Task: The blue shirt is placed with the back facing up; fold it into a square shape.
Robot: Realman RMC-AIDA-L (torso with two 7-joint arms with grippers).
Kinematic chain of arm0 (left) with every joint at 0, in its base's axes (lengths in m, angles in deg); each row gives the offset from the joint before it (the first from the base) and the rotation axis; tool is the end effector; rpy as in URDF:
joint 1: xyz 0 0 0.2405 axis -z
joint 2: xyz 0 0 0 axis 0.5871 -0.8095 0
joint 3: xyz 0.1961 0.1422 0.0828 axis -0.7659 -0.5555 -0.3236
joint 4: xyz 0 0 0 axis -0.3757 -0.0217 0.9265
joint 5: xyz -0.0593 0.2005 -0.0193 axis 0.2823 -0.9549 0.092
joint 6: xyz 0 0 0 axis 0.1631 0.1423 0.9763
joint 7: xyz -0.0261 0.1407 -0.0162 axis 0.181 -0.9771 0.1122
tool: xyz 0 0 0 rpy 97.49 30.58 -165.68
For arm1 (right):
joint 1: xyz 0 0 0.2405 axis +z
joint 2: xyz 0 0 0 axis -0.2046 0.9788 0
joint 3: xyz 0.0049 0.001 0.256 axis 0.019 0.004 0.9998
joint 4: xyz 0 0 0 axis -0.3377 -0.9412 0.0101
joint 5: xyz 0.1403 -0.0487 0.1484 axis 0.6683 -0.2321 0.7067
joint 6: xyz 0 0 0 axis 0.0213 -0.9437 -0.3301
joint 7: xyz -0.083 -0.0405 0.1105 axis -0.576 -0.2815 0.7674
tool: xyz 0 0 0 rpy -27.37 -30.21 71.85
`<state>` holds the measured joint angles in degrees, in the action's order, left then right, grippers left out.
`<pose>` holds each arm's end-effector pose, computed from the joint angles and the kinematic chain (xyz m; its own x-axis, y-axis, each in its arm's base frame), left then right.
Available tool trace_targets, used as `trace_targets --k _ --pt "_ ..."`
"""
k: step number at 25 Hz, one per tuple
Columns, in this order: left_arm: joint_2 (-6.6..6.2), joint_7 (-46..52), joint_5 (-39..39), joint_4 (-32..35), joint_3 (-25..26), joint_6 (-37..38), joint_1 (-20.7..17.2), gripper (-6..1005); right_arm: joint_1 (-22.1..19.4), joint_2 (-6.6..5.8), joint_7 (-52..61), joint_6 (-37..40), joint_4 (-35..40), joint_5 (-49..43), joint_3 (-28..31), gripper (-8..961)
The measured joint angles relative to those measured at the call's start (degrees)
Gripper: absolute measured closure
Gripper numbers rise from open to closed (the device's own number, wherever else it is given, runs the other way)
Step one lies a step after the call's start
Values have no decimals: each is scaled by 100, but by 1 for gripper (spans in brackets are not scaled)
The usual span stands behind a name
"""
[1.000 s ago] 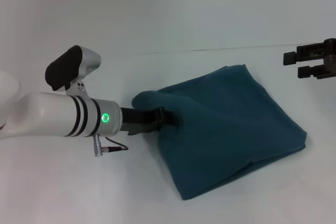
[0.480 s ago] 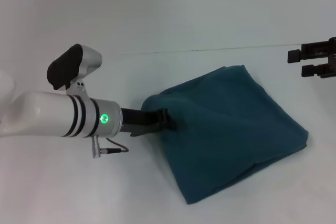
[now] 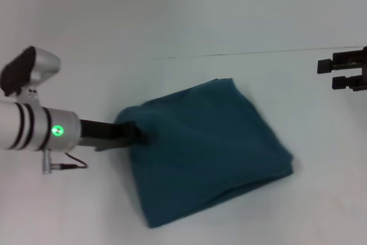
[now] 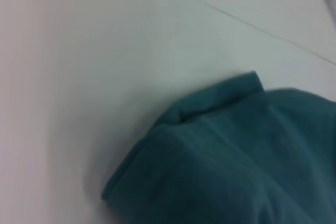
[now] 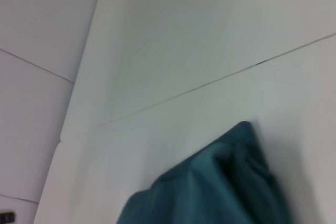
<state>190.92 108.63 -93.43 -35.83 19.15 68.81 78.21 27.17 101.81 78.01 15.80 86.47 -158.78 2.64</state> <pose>-0.2240 0.4010 -0.0469 0.2190 0.9136 0.3426 0.9755 -0.1983 -0.0949 0.2746 0.3883 0.1420 0.0979 -0.8795 -0.4658 -0.9894 -0.1363 0.0493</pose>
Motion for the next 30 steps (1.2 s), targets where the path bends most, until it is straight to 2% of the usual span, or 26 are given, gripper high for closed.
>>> trace_targets --k 5,12,17,21,24,27,30 --pt "-97 -440 -284 -17 338 -173 238 931 -4 26 -47 37 -3 0 0 176" --pt "-134 -811 -303 -114 310 -290 448 930 23 47 -54 118 -11 16 -5 175" --pt "-132 -870 -329 -124 452 -463 364 930 3 44 -56 123 -11 45 -3 175" --pt "-72 -900 -525 -93 443 -637 347 930 11 46 -58 122 -11 49 0 176" --pt "-45 -921 -549 61 463 -625 277 835 40 53 -60 122 -28 51 0 176" --pt "-4 -683 -523 517 579 -403 63 741 62 52 -60 125 -59 52 0 176" --pt "137 -235 -404 1207 1015 -124 -300 655 65 47 -61 141 -62 52 0 175"
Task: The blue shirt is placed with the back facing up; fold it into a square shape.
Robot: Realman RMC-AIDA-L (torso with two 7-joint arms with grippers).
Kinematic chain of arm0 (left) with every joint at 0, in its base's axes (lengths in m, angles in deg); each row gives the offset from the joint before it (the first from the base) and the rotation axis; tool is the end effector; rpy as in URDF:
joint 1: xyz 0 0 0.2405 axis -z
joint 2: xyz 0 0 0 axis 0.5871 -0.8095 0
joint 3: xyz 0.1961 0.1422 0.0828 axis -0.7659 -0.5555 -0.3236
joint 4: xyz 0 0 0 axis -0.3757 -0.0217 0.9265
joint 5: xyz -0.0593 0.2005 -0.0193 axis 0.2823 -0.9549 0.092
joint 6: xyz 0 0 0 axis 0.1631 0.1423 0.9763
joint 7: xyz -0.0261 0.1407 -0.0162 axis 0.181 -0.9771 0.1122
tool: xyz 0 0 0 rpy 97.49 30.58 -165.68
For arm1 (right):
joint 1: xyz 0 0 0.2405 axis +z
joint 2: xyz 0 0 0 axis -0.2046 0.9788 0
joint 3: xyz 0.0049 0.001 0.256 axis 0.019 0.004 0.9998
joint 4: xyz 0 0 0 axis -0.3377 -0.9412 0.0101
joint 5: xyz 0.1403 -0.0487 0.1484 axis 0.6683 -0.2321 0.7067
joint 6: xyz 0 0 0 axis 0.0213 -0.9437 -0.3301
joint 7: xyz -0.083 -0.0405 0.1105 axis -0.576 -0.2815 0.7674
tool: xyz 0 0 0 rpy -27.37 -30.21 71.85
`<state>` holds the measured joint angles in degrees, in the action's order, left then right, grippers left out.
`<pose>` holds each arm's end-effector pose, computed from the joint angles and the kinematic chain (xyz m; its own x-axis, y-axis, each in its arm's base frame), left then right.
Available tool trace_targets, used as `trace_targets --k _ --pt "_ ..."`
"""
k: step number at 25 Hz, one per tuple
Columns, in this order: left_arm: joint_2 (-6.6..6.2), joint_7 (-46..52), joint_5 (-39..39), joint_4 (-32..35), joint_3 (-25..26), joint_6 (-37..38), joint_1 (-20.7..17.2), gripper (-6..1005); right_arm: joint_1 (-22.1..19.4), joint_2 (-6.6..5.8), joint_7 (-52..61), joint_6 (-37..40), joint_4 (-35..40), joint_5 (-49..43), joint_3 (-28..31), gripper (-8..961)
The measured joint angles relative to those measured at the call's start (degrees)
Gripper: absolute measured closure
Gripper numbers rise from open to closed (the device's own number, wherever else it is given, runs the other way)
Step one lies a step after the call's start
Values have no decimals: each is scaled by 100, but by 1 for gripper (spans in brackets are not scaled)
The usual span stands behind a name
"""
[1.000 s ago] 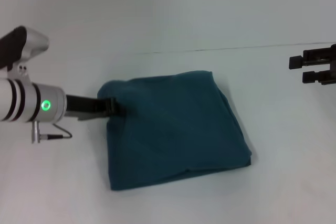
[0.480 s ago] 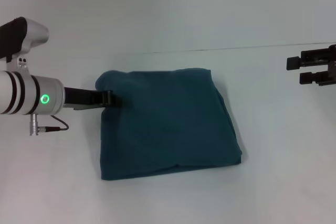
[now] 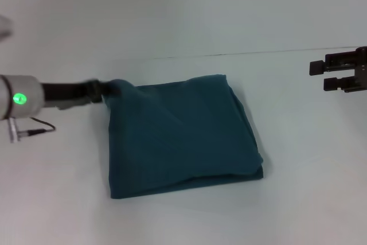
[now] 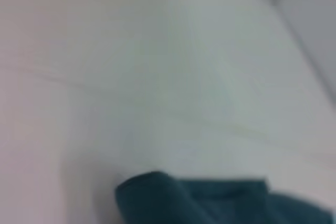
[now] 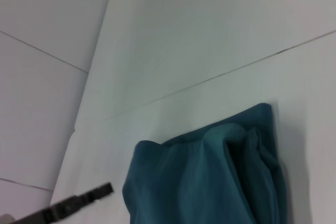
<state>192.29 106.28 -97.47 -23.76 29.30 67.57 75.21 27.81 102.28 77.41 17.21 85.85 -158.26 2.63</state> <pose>-0.2268 0.4227 0.0097 0.2594 0.7928 0.5516 0.9657 -0.2061 -0.1579 0.2678 0.3876 0.1353 0.1103 -0.8897 -0.4430 -0.9840 -0.1606 0.0774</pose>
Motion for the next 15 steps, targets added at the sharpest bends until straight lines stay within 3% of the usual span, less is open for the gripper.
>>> trace_targets --k 3,5,11,15 --pt "121 125 478 276 196 224 -259 569 0 -4 1 44 -2 0 0 175" --pt "135 124 845 60 204 361 -271 512 -9 -6 -1 45 -2 0 3 175" --pt "213 -155 1634 -1114 193 241 80 270 -37 1 -30 39 -6 -1 9 175" --pt "272 -409 1825 -1605 166 -383 343 164 -48 15 -115 17 -89 -1 9 175"
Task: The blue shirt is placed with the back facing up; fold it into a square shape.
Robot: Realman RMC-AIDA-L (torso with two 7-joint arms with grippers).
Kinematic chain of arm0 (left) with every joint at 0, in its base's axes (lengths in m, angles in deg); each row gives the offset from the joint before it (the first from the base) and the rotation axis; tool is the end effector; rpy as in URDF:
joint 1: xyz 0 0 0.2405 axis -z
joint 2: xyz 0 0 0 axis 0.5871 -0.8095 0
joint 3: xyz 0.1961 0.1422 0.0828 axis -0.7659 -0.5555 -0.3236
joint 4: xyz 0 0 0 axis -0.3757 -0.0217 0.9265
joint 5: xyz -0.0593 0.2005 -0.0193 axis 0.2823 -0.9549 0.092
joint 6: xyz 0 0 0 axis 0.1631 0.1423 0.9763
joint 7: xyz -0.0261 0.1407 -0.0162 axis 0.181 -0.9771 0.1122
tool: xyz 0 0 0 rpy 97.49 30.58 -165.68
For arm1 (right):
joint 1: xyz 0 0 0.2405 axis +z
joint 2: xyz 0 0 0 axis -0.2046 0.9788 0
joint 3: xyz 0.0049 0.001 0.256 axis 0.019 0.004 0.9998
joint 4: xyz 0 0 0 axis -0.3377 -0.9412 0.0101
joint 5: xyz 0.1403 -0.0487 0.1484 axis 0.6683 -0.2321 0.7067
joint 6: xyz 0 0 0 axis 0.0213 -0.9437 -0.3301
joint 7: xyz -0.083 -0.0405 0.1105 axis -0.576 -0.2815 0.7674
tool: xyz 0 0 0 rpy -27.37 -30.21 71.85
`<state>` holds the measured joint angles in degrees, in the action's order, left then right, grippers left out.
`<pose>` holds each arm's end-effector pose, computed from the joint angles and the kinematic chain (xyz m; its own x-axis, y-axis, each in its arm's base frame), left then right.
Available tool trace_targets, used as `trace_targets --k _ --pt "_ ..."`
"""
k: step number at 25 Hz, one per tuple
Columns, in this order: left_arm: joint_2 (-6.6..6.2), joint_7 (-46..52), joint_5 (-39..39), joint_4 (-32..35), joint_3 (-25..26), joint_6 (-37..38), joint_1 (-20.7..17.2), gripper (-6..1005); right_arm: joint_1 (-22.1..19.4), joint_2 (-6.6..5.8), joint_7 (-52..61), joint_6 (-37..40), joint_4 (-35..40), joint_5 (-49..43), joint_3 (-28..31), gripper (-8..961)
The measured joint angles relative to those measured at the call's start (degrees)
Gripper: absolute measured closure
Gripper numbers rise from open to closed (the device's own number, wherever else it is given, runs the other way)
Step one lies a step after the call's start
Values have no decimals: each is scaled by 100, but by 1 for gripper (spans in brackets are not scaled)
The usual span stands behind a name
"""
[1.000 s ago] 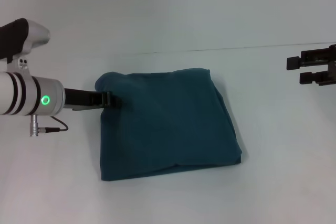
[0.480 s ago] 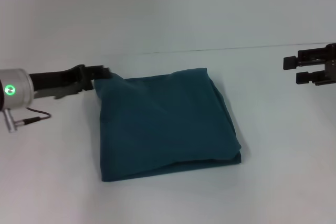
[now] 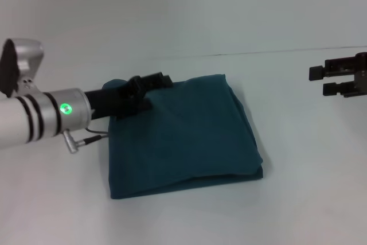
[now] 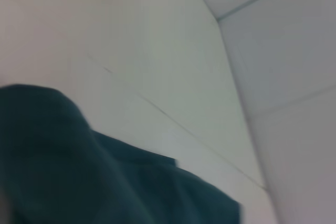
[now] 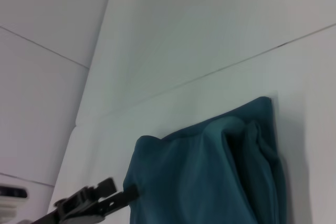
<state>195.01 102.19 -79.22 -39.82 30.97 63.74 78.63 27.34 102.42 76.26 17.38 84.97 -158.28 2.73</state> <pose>-0.2049 0.4140 -0.0503 -0.0271 0.8304 0.5565 0.9742 -0.1029 0.2010 0.2718 0.3839 0.1313 0.1109 -0.8938 -0.4346 -0.9831 -0.1626 0.0836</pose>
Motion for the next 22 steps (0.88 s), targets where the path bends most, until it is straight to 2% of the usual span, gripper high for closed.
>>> trace_targets --k 4,7,9,13,15,17,19,22 --pt "-76 -156 -111 -662 -159 -754 247 139 -12 1 -44 -12 -68 0 -2 175" --pt "-120 -193 -148 -619 -184 -694 211 139 -33 -21 -71 -15 -68 0 -5 175" --pt "-148 -201 -152 -318 -177 -345 92 139 -33 -33 -206 13 -68 0 -5 175" --pt "-256 -750 -78 391 114 1151 -236 138 -31 13 -1214 261 -67 206 0 175" --pt "-295 -1420 -83 788 484 2102 -458 138 -75 115 -1890 416 -62 466 -13 175" --pt "-372 -2027 -133 975 689 2812 -625 138 -136 301 -2553 550 -37 715 -43 176" --pt "-467 -2638 -244 1047 776 3392 -793 138 -167 493 -3100 641 -15 794 -77 176" --pt "-495 -3314 -551 1099 876 4016 -964 138 -183 718 -3654 672 -3 696 -281 176"
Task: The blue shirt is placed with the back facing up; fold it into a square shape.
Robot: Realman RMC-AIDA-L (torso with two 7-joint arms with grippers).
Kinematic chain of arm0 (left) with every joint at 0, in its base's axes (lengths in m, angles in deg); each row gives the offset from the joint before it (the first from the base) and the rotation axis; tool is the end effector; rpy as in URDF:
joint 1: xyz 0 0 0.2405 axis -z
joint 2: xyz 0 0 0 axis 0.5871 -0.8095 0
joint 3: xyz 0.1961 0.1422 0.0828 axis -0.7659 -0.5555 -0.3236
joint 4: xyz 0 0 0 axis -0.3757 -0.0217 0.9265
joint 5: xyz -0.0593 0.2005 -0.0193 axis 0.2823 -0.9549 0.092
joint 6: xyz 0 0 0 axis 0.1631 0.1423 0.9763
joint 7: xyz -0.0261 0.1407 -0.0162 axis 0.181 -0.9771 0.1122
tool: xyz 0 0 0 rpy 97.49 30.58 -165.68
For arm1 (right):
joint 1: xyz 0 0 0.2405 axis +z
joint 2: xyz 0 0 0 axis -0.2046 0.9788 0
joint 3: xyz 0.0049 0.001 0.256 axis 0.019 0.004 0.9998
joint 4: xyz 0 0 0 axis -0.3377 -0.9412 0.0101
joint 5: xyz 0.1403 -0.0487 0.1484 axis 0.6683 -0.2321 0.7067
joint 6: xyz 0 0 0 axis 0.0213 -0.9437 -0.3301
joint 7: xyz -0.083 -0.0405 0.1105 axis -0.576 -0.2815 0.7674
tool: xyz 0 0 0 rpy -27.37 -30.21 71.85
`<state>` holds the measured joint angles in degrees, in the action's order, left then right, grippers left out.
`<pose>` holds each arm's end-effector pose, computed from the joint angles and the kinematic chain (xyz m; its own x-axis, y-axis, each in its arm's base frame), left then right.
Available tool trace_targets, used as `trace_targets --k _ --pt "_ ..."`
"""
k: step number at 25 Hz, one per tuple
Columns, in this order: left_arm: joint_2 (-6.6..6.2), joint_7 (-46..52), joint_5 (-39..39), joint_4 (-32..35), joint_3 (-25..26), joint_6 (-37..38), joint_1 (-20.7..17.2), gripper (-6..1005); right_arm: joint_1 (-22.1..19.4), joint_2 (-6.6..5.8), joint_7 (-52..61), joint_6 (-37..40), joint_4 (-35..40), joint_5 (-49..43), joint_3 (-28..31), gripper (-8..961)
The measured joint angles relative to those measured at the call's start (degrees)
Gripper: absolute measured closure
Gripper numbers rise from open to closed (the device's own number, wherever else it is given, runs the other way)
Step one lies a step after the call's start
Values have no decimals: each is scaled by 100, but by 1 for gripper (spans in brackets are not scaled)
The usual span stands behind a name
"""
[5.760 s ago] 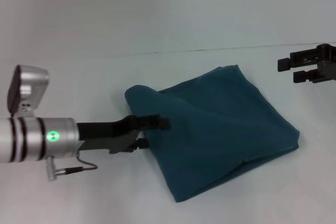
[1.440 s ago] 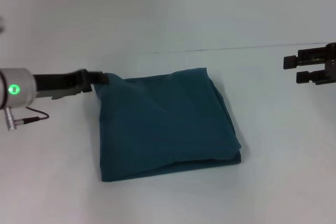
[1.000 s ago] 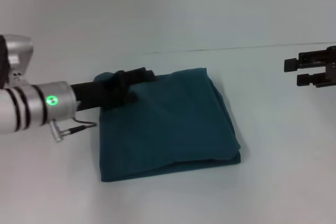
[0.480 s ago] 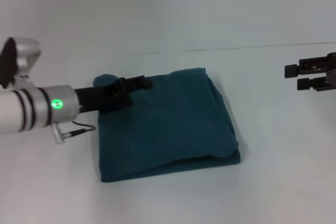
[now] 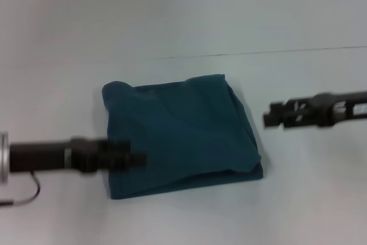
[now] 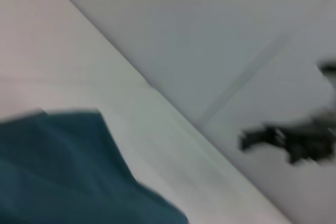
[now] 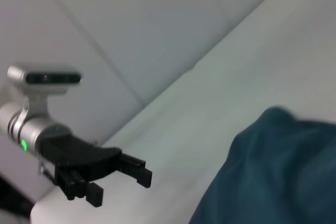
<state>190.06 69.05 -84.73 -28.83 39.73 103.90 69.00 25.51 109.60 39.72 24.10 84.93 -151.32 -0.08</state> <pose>-0.2332 0.3343 0.0191 0.5764 0.6782 0.4559 0.6999 -0.6977 0.1530 0.2462 0.3553 0.0741 0.6268 -0.6437 -0.4392 -0.6919 -0.7189 0.0662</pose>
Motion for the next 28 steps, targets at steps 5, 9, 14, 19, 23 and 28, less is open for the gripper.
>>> trace_targets --k 5,9,14,19,23,28 --pt "59 -393 -593 32 -38 527 -110 139 -103 190 -307 25 -4 -49 -394 176" --pt "93 -404 -741 32 -114 599 -104 139 -225 346 -365 38 -52 -69 -695 176" --pt "94 -393 -763 29 -42 413 -111 139 -311 589 -433 -117 -75 -28 -676 176" --pt "79 -386 -810 -9 28 277 -132 139 -270 801 -419 -437 -220 -22 -712 176" --pt "78 -393 -839 -15 68 252 -156 138 -125 864 -382 -645 -485 -19 -735 176" --pt "93 -403 -846 -15 77 194 -186 138 24 868 -378 -766 -708 -42 -789 175"
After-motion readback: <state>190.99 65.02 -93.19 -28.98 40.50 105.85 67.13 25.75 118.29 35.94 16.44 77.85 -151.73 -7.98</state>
